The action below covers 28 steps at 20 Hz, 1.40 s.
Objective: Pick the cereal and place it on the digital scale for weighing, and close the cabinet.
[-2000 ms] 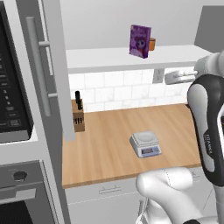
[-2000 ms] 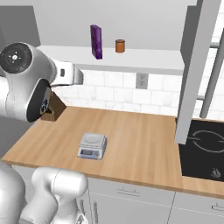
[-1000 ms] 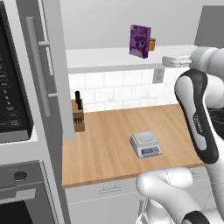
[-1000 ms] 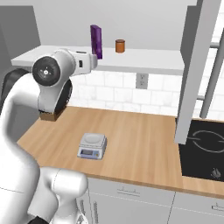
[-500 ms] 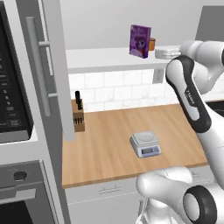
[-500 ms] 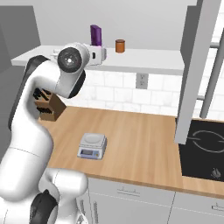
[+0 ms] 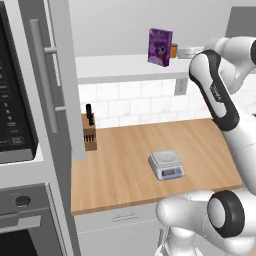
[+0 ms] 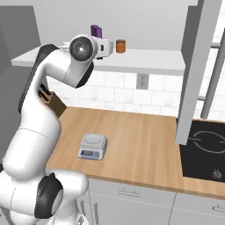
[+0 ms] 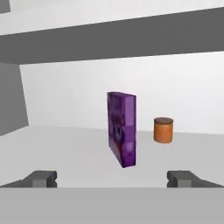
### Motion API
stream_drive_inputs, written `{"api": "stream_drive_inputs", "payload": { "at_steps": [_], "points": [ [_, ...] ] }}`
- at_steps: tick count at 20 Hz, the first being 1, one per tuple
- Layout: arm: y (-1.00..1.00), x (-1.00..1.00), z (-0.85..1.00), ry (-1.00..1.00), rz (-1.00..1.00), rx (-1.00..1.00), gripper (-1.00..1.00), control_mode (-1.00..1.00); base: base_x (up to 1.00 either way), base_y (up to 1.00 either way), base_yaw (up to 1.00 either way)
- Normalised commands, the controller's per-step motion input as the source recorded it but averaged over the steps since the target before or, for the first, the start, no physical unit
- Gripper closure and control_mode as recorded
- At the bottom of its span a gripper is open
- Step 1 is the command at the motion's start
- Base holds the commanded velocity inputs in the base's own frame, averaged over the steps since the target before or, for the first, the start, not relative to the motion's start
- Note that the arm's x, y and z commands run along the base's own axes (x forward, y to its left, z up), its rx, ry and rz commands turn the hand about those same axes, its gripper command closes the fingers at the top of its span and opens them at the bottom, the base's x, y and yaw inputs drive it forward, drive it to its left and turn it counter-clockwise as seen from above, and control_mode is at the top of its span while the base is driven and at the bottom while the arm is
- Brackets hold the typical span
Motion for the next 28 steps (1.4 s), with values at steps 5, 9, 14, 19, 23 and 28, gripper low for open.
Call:
{"api": "stream_drive_inputs", "payload": {
  "at_steps": [5, 9, 14, 19, 23, 28],
  "points": [
    [-0.22, 0.41, 0.16, 0.07, 0.08, 0.0, -1.0, -1.0, 0.0, 0.0, 0.0],
    [-0.04, 0.33, 0.06, 0.0, 0.11, 0.0, -1.0, -1.0, 0.0, 0.0, 0.0],
    [0.0, 0.43, 0.04, 0.0, 0.03, 0.0, -1.0, -1.0, 0.0, 0.0, 0.0],
    [0.09, 0.5, 0.0, 0.0, 0.0, -0.02, -1.0, -1.0, 0.0, 0.0, 0.0],
    [0.22, 0.41, 0.0, 0.0, 0.0, -0.02, -1.0, -1.0, 0.0, 0.0, 0.0],
    [0.06, 0.39, 0.0, 0.0, 0.0, 0.0, -1.0, -1.0, 0.0, 0.0, 0.0]
  ]
}}
